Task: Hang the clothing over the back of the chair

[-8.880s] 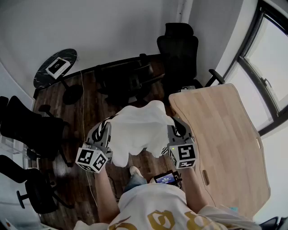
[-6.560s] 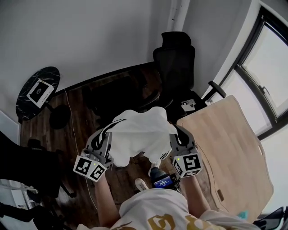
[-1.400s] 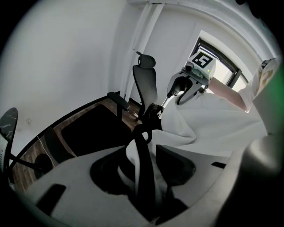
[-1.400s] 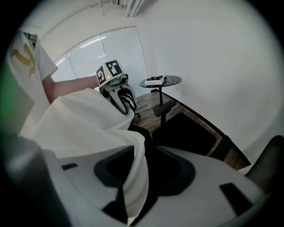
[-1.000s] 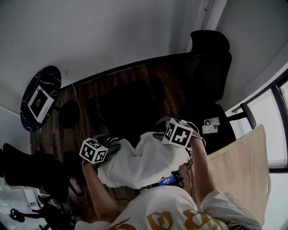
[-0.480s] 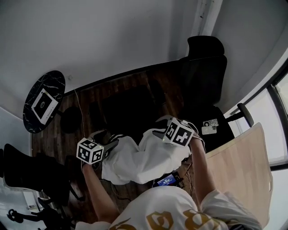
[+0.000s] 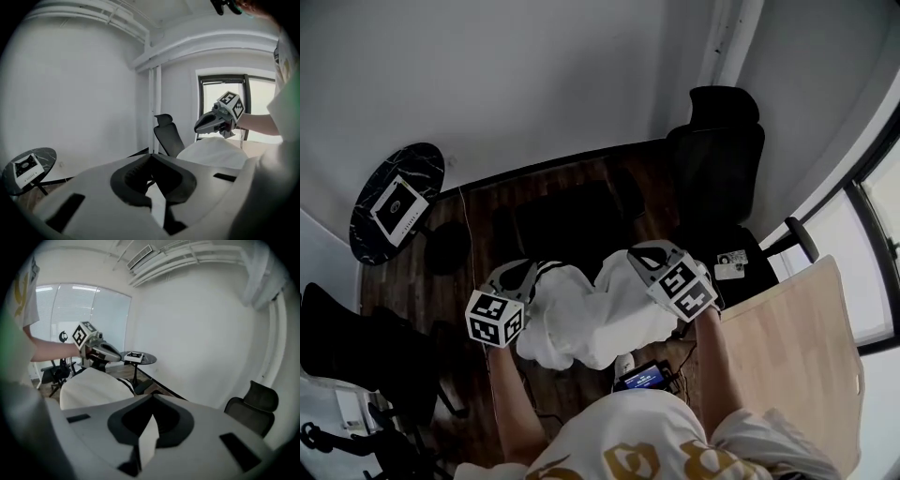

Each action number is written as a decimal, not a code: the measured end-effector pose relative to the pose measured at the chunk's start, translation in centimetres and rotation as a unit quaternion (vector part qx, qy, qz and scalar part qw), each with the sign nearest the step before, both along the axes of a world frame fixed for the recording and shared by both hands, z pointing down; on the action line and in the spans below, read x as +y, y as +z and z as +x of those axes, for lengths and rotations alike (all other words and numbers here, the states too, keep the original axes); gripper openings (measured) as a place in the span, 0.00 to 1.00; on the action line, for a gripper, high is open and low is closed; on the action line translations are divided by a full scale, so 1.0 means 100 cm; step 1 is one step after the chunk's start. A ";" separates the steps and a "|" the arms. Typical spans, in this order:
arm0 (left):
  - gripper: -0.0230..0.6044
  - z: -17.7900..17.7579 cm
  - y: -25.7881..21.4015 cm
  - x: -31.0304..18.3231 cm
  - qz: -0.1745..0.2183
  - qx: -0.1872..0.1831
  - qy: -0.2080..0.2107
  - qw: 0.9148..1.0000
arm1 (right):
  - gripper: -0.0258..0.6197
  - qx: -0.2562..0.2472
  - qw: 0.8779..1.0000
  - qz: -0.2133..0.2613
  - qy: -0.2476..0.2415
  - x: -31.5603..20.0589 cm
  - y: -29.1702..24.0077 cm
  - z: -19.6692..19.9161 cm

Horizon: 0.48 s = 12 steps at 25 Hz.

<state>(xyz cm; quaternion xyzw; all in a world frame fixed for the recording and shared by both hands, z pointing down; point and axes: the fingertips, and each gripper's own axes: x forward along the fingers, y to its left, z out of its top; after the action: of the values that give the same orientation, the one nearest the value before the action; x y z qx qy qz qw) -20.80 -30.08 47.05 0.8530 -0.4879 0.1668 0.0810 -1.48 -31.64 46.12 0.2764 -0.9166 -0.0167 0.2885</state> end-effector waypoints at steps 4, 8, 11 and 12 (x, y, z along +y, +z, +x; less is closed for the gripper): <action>0.07 0.007 0.001 0.021 -0.008 0.020 -0.014 1.000 | 0.06 -0.139 0.988 -0.039 0.047 0.018 -0.020 0.007; 0.07 0.015 0.001 0.040 -0.008 0.038 -0.025 0.999 | 0.06 -0.178 0.977 -0.020 0.118 0.030 -0.028 0.025; 0.07 0.015 -0.009 0.055 -0.001 0.056 -0.032 0.998 | 0.06 -0.154 0.977 0.017 0.146 0.040 -0.034 0.035; 0.07 0.014 -0.014 0.060 0.002 0.067 -0.036 0.997 | 0.06 -0.152 0.976 0.025 0.153 0.045 -0.036 0.037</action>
<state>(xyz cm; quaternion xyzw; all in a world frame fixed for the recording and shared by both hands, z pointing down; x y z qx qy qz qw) -19.43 -24.06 45.68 0.8445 -0.5119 0.1053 0.1171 2.26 -27.18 42.47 0.4200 -0.8958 0.0465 0.1378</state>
